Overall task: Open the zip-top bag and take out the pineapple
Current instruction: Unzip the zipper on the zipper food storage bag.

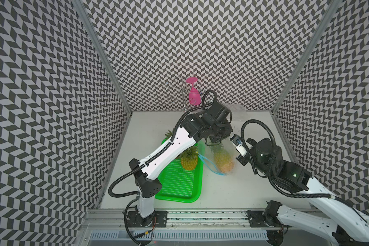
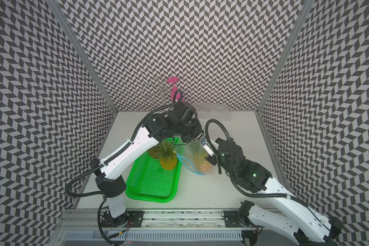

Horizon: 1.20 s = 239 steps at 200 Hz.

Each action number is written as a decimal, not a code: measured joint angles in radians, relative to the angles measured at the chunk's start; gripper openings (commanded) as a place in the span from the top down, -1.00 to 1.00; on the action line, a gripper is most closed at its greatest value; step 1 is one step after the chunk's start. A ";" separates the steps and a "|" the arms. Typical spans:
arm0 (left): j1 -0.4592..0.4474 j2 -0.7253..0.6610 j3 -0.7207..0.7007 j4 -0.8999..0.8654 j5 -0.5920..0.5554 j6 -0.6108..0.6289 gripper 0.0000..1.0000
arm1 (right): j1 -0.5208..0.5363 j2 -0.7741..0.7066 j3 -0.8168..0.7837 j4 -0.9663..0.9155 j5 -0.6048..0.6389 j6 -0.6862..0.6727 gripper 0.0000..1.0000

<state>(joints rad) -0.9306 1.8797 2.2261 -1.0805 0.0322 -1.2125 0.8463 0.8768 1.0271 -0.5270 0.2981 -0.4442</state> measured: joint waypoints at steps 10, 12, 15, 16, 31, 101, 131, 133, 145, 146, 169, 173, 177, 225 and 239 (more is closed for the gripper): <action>-0.002 0.007 0.000 0.000 -0.002 0.006 1.00 | -0.001 -0.003 -0.008 -0.001 -0.011 0.000 1.00; -0.002 0.008 0.000 0.000 -0.002 0.008 1.00 | -0.001 -0.004 -0.010 -0.001 -0.014 0.000 1.00; -0.002 0.011 0.000 0.000 -0.003 0.009 1.00 | -0.002 -0.005 -0.012 -0.001 -0.016 0.000 1.00; -0.002 0.012 0.000 0.000 -0.003 0.009 1.00 | -0.002 -0.005 -0.013 -0.001 -0.017 0.000 1.00; -0.002 0.022 0.000 0.000 -0.007 0.015 1.00 | -0.006 -0.008 -0.019 -0.003 -0.027 0.000 1.00; 0.040 0.064 0.000 0.011 -0.013 0.030 1.00 | -0.007 -0.027 -0.028 -0.034 -0.079 0.001 1.00; 0.070 0.072 0.004 0.014 -0.017 0.032 1.00 | -0.007 -0.034 -0.028 -0.035 -0.097 0.003 1.00; 0.071 0.073 0.005 0.014 -0.017 0.032 1.00 | -0.007 -0.034 -0.028 -0.035 -0.098 0.003 1.00; 0.082 0.077 0.012 0.017 -0.017 0.034 1.00 | -0.007 -0.039 -0.028 -0.035 -0.105 0.004 1.00; 0.083 0.077 0.013 0.017 -0.017 0.034 1.00 | -0.007 -0.039 -0.028 -0.035 -0.105 0.004 1.00; 0.102 0.084 0.016 0.028 -0.021 0.042 1.00 | -0.007 -0.045 -0.028 -0.035 -0.116 0.004 1.00; 0.105 0.085 0.016 0.031 -0.021 0.043 1.00 | -0.007 -0.046 -0.028 -0.035 -0.117 0.004 1.00; 0.108 0.087 0.016 0.034 -0.022 0.045 1.00 | -0.007 -0.047 -0.028 -0.035 -0.118 0.004 1.00; 0.146 0.115 0.011 0.110 -0.037 0.083 1.00 | -0.007 -0.060 -0.028 -0.044 -0.134 0.005 1.00; 0.162 0.118 -0.002 0.143 -0.035 0.095 1.00 | -0.007 -0.066 -0.028 -0.049 -0.135 0.006 1.00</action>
<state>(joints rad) -0.7685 1.9976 2.2242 -0.9371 -0.0029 -1.1175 0.8394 0.8112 0.9993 -0.5762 0.1631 -0.4381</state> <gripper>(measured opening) 0.079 0.047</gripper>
